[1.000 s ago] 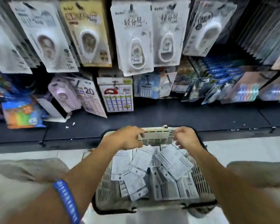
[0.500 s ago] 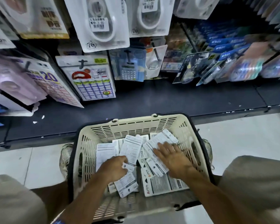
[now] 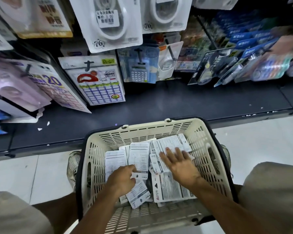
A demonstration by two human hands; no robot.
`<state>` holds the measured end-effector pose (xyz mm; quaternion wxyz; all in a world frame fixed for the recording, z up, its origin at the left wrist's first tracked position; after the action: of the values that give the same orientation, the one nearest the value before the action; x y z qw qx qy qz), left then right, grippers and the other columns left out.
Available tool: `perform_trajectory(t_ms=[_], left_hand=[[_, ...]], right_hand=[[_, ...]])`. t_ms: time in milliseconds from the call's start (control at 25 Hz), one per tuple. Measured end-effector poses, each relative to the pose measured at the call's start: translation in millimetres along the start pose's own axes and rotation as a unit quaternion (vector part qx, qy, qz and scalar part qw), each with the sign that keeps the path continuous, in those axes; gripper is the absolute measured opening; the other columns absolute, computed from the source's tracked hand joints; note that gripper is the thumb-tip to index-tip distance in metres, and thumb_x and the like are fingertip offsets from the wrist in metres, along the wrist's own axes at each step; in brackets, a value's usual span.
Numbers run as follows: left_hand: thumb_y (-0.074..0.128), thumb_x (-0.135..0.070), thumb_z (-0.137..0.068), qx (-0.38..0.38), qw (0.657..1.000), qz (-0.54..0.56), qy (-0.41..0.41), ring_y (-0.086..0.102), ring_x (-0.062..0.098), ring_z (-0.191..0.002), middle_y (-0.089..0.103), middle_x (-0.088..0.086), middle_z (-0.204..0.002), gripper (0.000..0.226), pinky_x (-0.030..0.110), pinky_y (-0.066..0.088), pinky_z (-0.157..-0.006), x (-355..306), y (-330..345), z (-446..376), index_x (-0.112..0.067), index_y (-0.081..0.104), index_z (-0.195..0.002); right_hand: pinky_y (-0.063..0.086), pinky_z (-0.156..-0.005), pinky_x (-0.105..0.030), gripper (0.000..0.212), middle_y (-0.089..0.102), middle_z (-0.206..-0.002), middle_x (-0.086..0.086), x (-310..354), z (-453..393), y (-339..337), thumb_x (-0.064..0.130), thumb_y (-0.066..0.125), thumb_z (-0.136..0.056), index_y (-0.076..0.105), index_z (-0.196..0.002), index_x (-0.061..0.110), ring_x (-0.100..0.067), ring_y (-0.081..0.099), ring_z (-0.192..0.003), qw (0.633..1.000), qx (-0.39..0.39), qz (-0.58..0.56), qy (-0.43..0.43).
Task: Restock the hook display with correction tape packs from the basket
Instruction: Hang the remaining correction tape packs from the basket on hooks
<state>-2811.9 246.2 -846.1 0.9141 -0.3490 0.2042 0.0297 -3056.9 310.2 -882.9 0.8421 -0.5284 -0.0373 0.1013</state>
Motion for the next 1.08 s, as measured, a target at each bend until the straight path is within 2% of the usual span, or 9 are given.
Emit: perform_trajectory(t_ms=[80, 200, 280, 360, 480, 560, 800, 880, 1080], left_hand=[[0.06, -0.023, -0.093, -0.011, 1.0, 0.016, -0.006, 0.064, 0.019, -0.103, 0.067, 0.0, -0.119, 0.031, 0.03, 0.052, -0.087, 1.1, -4.7, -3.8, -0.026, 0.062, -0.123], [0.063, -0.021, -0.093, -0.048, 0.994, 0.093, -0.012, 0.065, 0.019, -0.089, 0.069, -0.002, -0.103, 0.025, 0.029, 0.053, -0.082, -10.0, -17.8, -6.4, -0.022, 0.066, -0.118], [0.068, -0.026, -0.093, -0.083, 0.971, 0.222, -0.017, 0.067, 0.02, -0.088, 0.073, 0.001, -0.103, 0.015, 0.031, 0.052, -0.084, -24.0, -29.6, 0.1, -0.021, 0.069, -0.108], [0.072, -0.049, -0.087, -0.074, 0.915, 0.396, 0.009, 0.067, 0.019, -0.106, 0.074, -0.002, -0.112, 0.026, 0.034, 0.051, -0.092, -42.4, -44.6, 14.7, -0.028, 0.072, -0.103], [0.067, -0.071, -0.075, 0.073, 0.784, 0.599, 0.147, 0.067, 0.021, -0.114, 0.073, 0.003, -0.122, 0.062, 0.041, 0.052, -0.094, -87.2, -75.8, 45.0, -0.027, 0.074, -0.118], [0.077, -0.061, -0.07, 0.094, 0.713, 0.662, 0.21, 0.071, 0.024, -0.105, 0.074, 0.008, -0.12, 0.063, 0.043, 0.054, -0.089, -116.2, -107.1, 66.7, -0.02, 0.073, -0.119], [0.089, -0.02, -0.066, 0.02, 0.712, 0.67, 0.209, 0.073, 0.023, -0.088, 0.075, 0.011, -0.116, 0.068, 0.035, 0.055, -0.079, -153.9, -160.1, 110.8, -0.011, 0.063, -0.128], [0.087, -0.018, -0.067, 0.018, 0.685, 0.697, 0.213, 0.073, 0.026, -0.09, 0.074, 0.015, -0.117, 0.064, 0.039, 0.057, -0.082, -161.2, -166.2, 120.5, -0.009, 0.064, -0.126], [0.085, -0.009, -0.056, 0.003, 0.738, 0.64, 0.216, 0.077, 0.024, -0.081, 0.078, 0.015, -0.106, 0.046, 0.032, 0.062, -0.067, -164.3, -178.9, 137.6, -0.014, 0.078, -0.102]], right_hand=[[0.032, -0.118, -0.048, 0.09, 0.018, -0.167, -0.007, -15.0, -0.4, -33.0, 0.007, 0.053, -0.092, -0.001, -0.16, 0.031, -0.037, 0.031, -0.146, 0.997, -0.028, -0.078, 0.007], [0.051, -0.094, -0.032, 0.052, 0.067, -0.124, -0.003, -46.8, 16.2, -97.5, 0.02, 0.069, -0.093, 0.053, -0.141, 0.033, -0.028, 0.066, -0.111, 0.951, -0.008, -0.3, 0.075], [0.057, -0.088, -0.033, 0.022, 0.077, -0.108, -0.004, -63.8, 34.9, -138.1, 0.014, 0.076, -0.087, 0.072, -0.109, 0.015, -0.026, 0.073, -0.101, 0.831, 0.006, -0.547, 0.1], [0.059, -0.087, -0.033, 0.028, 0.077, -0.111, -0.008, -75.0, 53.9, -172.3, 0.004, 0.078, -0.08, 0.076, -0.106, 0.013, -0.023, 0.074, -0.103, 0.707, 0.017, -0.704, 0.073], [0.061, -0.083, -0.036, 0.036, 0.072, -0.121, -0.018, -80.6, 75.3, -218.9, 0.003, 0.077, -0.074, 0.077, -0.109, 0.011, -0.029, 0.072, -0.107, 0.62, 0.019, -0.784, 0.039], [0.062, -0.079, -0.039, 0.04, 0.073, -0.119, -0.018, -79.4, 84.5, -249.9, 0.0, 0.082, -0.073, 0.076, -0.11, 0.012, -0.031, 0.073, -0.103, 0.596, -0.034, -0.801, 0.041], [0.057, -0.047, -0.033, 0.045, 0.079, -0.099, -0.013, -71.4, 106.6, -318.6, 0.018, 0.08, -0.076, 0.064, -0.117, 0.007, -0.023, 0.077, -0.072, 0.567, -0.232, -0.786, 0.079], [0.061, -0.057, -0.04, 0.036, 0.078, -0.103, -0.014, -69.4, 109.7, -325.0, 0.023, 0.076, -0.085, 0.065, -0.116, 0.009, -0.026, 0.075, -0.078, 0.564, -0.238, -0.787, 0.072], [0.063, -0.068, -0.036, 0.022, 0.08, -0.095, -0.008, -62.2, 112.8, -331.8, 0.031, 0.064, -0.099, 0.077, -0.096, 0.014, -0.024, 0.077, -0.082, 0.625, -0.253, -0.733, 0.088]])
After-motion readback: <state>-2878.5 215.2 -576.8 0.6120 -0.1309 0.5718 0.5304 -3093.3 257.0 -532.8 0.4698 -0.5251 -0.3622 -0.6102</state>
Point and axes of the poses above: each hand's wrist, its own z-axis away from the middle knuckle, its own y-axis out of the palm, x = y × z, the point moved 1 cm from there along -z, towards the middle knuckle
